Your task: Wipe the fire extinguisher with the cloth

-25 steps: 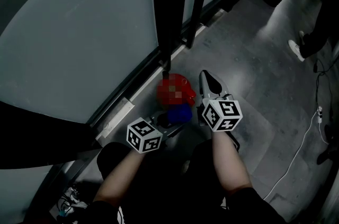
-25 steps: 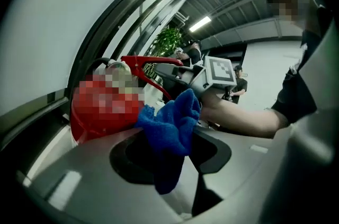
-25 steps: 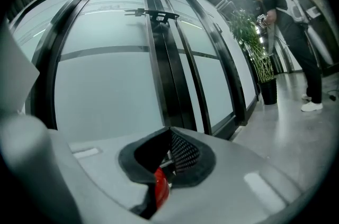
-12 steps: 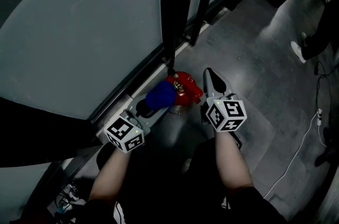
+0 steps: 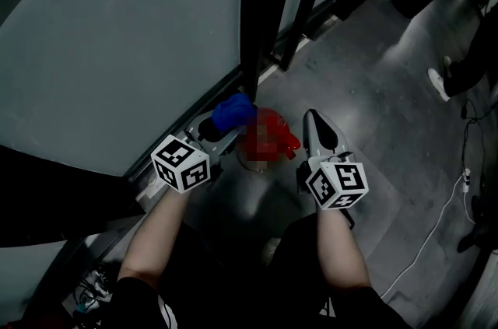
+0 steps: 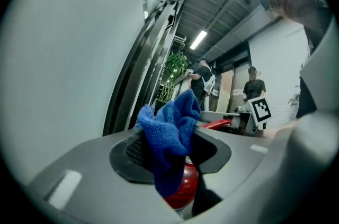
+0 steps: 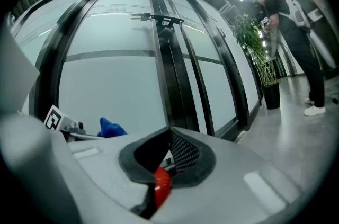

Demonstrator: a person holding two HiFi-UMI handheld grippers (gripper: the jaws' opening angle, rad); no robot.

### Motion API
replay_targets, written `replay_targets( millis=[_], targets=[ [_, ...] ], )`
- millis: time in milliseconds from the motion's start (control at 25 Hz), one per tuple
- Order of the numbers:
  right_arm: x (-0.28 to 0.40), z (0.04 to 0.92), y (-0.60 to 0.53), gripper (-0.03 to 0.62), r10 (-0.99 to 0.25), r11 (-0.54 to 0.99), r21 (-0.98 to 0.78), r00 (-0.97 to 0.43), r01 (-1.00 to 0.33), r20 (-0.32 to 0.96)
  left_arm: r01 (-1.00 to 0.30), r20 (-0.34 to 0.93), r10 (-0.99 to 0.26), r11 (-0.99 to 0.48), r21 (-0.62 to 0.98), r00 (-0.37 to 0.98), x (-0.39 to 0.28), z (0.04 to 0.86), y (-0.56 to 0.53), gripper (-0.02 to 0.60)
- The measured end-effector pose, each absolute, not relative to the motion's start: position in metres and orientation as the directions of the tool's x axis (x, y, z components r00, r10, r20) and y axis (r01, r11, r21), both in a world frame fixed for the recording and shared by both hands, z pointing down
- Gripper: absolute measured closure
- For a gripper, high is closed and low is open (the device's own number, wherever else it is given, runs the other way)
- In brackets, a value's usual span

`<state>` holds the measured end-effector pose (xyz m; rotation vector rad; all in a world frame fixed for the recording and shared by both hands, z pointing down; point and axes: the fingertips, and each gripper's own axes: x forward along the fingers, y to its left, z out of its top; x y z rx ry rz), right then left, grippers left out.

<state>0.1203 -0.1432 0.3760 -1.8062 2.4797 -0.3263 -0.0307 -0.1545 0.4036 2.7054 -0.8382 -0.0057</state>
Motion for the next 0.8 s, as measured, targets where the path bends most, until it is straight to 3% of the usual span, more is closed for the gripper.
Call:
replay_targets(
  millis=[320,520,800],
  targets=[
    [0.112,0.379,-0.134,0.591,-0.930,0.335,-0.221,-0.359,-0.916,0.076,-0.463,0.000,-0.674,-0.507,0.727,0.738,-0.055,0.487,-0.178,0.416],
    [0.110,0.387,-0.130,0.591,-0.924,0.340,-0.215,-0.368,-0.915,0.102,-0.412,0.026,-0.650,-0.450,0.792,0.760,-0.055,0.521,-0.187,0.416],
    [0.109,0.397,-0.121,0.591,-0.919,0.344,-0.193,-0.372,-0.919,0.130,-0.452,0.101,-0.630,-0.426,0.784,0.770,-0.053,0.565,-0.192,0.417]
  ],
)
